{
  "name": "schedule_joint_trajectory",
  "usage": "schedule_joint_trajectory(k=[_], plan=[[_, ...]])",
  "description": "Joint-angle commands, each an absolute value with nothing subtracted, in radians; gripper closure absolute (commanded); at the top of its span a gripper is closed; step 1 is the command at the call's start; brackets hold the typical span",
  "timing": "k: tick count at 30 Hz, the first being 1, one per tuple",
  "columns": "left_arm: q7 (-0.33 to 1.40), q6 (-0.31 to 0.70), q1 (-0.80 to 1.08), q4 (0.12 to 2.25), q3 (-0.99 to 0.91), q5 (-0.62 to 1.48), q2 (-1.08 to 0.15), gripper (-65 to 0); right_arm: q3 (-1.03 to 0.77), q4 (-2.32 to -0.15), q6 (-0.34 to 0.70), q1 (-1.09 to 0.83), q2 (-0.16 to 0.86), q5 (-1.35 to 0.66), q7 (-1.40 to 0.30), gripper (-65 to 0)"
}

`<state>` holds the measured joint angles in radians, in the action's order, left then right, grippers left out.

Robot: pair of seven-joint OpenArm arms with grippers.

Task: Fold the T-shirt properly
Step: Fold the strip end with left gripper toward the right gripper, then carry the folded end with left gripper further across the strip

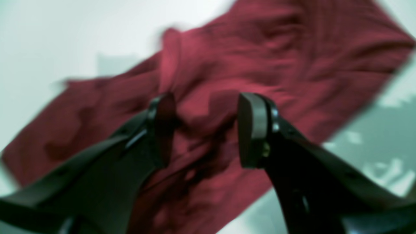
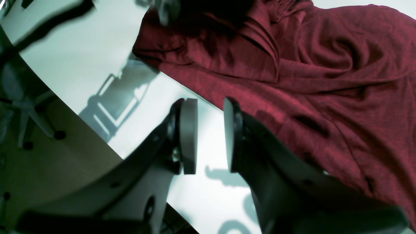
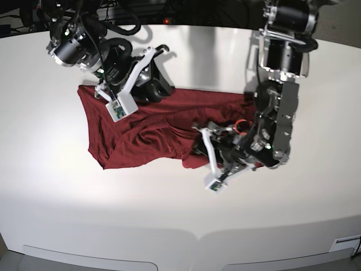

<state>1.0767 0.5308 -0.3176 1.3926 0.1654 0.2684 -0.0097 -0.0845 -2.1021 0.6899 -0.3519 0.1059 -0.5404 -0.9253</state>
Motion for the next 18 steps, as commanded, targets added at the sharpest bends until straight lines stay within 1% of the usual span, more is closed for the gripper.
schedule_joint_trajectory(k=[1, 3, 6, 9, 12, 15, 18], plan=[[1.069, 0.53, -0.347, 1.412, 0.165, 0.279, -0.022, -30.0, -0.085, -2.122, 0.698, -0.344, 0.108, -0.556, -0.908, -14.7], [1.068, 0.53, -0.346, 1.412, 0.165, 0.27, -0.058, -30.0, -0.085, -2.122, 0.698, -0.344, 0.108, -0.557, -0.905, -14.7], [1.052, 0.529, -0.34, 1.412, 0.165, 0.201, -0.118, -30.0, -0.085, -2.122, 0.698, -0.344, 0.108, -0.557, -0.906, -14.7], [1.024, 0.466, -0.332, 1.412, 0.165, 0.145, -0.183, -30.0, -0.085, -2.122, 0.698, -0.344, 0.108, -0.556, -0.907, -14.7], [0.965, 0.389, -0.309, 1.412, 0.165, 0.139, -0.239, -30.0, -0.085, -2.122, 0.698, -0.344, 0.108, -0.557, -0.906, -14.7], [0.879, 0.31, -0.276, 1.412, 0.165, 0.139, -0.252, -30.0, -0.085, -2.122, 0.698, -0.344, 0.108, -0.557, -0.907, -14.7], [0.875, 0.299, -0.258, 1.412, 0.165, 0.169, -0.229, -30.0, -0.085, -2.122, 0.698, -0.344, 0.108, -0.557, -0.907, -14.7]])
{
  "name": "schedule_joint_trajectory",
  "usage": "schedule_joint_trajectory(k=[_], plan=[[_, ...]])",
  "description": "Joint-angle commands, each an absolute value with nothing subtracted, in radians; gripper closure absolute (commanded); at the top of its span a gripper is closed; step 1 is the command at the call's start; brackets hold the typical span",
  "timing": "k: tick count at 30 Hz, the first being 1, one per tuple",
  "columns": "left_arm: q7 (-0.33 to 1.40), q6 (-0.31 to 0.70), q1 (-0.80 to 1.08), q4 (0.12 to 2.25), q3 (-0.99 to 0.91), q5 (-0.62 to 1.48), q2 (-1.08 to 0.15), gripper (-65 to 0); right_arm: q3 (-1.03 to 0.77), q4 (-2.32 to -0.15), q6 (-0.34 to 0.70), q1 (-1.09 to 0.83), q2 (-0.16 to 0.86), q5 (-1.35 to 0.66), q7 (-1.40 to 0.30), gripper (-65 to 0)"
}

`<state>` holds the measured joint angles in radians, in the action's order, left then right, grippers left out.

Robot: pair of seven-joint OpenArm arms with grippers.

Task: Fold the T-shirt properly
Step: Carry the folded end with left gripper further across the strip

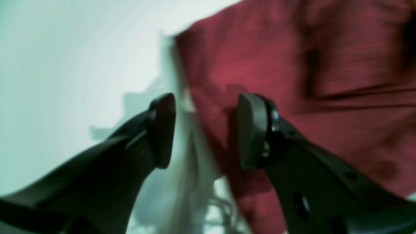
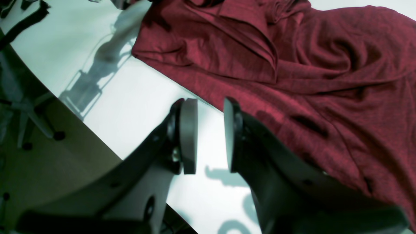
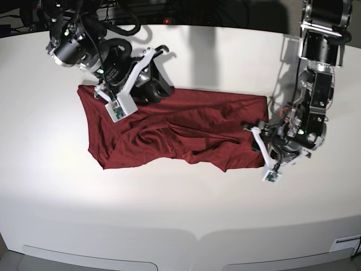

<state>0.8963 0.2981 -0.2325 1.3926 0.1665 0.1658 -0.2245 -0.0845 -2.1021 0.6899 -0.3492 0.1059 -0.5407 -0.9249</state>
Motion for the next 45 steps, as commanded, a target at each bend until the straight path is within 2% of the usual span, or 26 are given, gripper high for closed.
schedule_joint_trajectory(k=[1, 9, 18, 27, 36, 45], plan=[[0.873, 0.299, -0.254, 1.412, 0.165, 0.168, -0.214, -30.0, -0.085, -2.122, 0.698, -0.344, 0.108, -0.557, -0.908, -14.7], [0.842, 0.264, -0.25, 1.412, 0.165, 0.025, -0.077, -29.0, -0.085, -2.122, 0.698, -0.344, 0.108, -0.557, -0.91, -14.7], [0.832, 0.264, -0.25, 1.412, 0.165, 0.027, 0.025, -29.0, -0.085, -2.122, 0.698, -0.344, 0.108, -0.558, -0.921, -14.7], [0.734, 0.265, -0.253, 1.356, 0.165, 0.025, 0.135, -29.0, -0.085, -2.122, 0.698, -0.344, 0.108, -0.558, -0.929, -14.7], [0.65, 0.265, -0.389, 1.098, 0.281, 0.078, 0.15, -29.0, -0.085, -2.122, 0.698, -0.344, 0.108, -0.561, -0.932, -14.7], [0.658, 0.264, -0.55, 1.092, 0.409, 0.12, 0.15, -29.0, -0.085, -2.122, 0.698, -0.344, 0.108, -0.56, -0.932, -14.7]])
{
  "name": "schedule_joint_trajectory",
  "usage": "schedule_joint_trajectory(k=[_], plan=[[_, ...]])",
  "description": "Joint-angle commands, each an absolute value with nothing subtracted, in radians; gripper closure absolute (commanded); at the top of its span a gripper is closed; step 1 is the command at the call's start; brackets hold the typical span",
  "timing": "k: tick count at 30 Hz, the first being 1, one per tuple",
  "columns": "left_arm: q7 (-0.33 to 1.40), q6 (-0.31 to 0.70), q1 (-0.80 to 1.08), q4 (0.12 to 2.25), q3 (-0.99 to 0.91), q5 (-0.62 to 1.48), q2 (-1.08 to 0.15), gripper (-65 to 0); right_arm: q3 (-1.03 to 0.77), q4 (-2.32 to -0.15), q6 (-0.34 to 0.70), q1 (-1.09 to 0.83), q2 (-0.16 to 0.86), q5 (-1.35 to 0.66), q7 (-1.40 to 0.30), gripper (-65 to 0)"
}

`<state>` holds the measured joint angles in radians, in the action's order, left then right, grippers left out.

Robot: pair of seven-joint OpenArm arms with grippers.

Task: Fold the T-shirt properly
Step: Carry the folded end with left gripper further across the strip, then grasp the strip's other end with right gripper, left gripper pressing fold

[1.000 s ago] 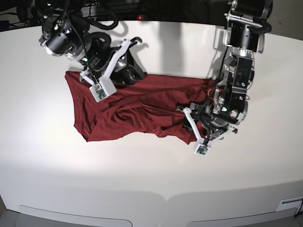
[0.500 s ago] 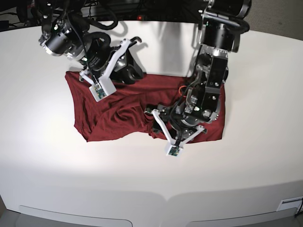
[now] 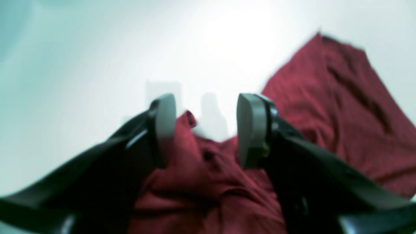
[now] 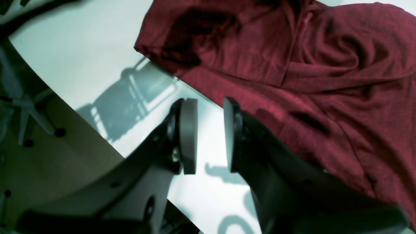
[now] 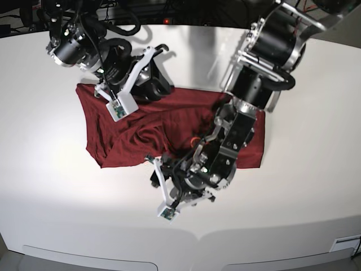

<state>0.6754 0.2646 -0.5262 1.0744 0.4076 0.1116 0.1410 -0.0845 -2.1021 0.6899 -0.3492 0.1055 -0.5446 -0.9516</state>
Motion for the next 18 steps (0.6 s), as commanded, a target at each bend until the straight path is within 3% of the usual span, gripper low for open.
schedule_joint_trajectory(k=[1, 8, 15, 16, 18], plan=[[0.657, 0.264, -0.552, 1.092, 0.408, 0.132, 0.15, -29.0, -0.085, -2.122, 0.698, -0.344, 0.108, -0.56, -0.932, -14.7], [0.712, 0.265, -0.553, 1.113, 0.407, 0.043, 0.149, -29.0, -0.12, -2.122, 0.698, -0.311, 0.108, -0.553, -0.927, -14.7], [0.766, 0.265, -0.554, 1.4, 0.408, 0.026, 0.149, -29.0, -0.308, -2.12, 0.698, -0.262, 0.108, -0.529, -0.927, -14.9], [0.788, 0.265, -0.554, 1.447, 0.408, 0.026, 0.149, -29.0, -0.346, -2.119, 0.698, -0.257, 0.108, -0.525, -0.927, -16.8], [0.848, 0.265, -0.552, 1.526, 0.408, 0.026, 0.149, -29.0, -0.423, -2.116, 0.698, -0.246, 0.109, -0.527, -0.927, -27.6]])
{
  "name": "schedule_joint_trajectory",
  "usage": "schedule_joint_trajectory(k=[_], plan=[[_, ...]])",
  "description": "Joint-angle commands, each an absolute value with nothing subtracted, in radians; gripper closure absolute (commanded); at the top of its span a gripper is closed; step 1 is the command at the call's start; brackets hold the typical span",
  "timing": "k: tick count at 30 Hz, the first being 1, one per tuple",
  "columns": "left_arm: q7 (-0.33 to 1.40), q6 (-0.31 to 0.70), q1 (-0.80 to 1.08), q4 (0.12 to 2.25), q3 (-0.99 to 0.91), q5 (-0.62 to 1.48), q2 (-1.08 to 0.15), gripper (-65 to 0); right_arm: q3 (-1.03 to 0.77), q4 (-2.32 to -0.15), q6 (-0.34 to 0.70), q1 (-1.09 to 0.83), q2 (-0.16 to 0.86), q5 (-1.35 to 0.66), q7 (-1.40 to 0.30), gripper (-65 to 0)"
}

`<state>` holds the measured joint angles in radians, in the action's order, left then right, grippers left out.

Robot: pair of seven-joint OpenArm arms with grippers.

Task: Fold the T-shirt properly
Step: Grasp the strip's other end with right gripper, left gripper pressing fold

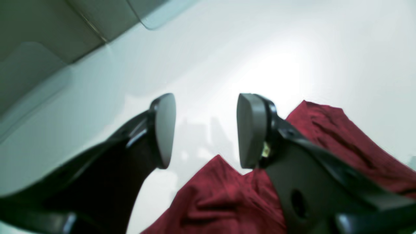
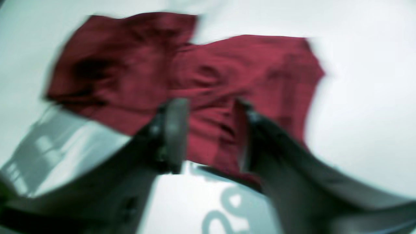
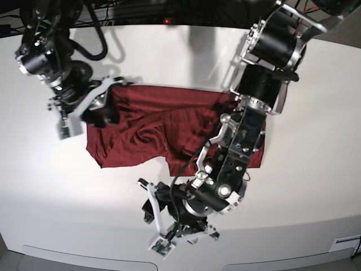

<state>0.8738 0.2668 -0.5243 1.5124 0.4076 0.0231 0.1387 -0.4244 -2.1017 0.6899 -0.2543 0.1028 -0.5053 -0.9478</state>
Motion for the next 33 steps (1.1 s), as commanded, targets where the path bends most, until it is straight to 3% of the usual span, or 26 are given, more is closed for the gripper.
schedule_joint_trajectory(k=[1, 3, 8, 19, 22, 33], plan=[[0.872, 0.265, -0.548, 1.554, 0.408, 0.026, 0.148, -29.0, -0.459, -2.115, 0.698, -0.242, 0.11, -0.527, -0.925, -33.7], [0.902, 0.265, -0.538, 1.579, 0.408, 0.025, 0.146, -29.0, -0.522, -2.114, 0.698, -0.241, 0.117, -0.531, -0.905, -40.7], [0.898, 0.277, -0.492, 1.578, 0.408, 0.014, 0.106, -29.0, -0.624, -2.016, 0.698, -0.187, 0.13, -0.527, -0.891, -40.7], [0.905, 0.276, -0.381, 1.578, 0.408, -0.001, 0.024, -29.0, -0.627, -1.404, 0.698, 0.097, 0.237, -0.583, -0.982, -40.7], [0.841, 0.276, -0.304, 1.577, 0.408, -0.001, -0.011, -29.0, -0.627, -1.267, 0.698, 0.136, 0.258, -0.607, -0.992, -40.7], [0.788, 0.271, -0.173, 1.577, 0.408, 0.0, -0.13, -29.0, -0.606, -1.232, 0.698, 0.132, 0.22, -0.659, -1.004, -40.7]])
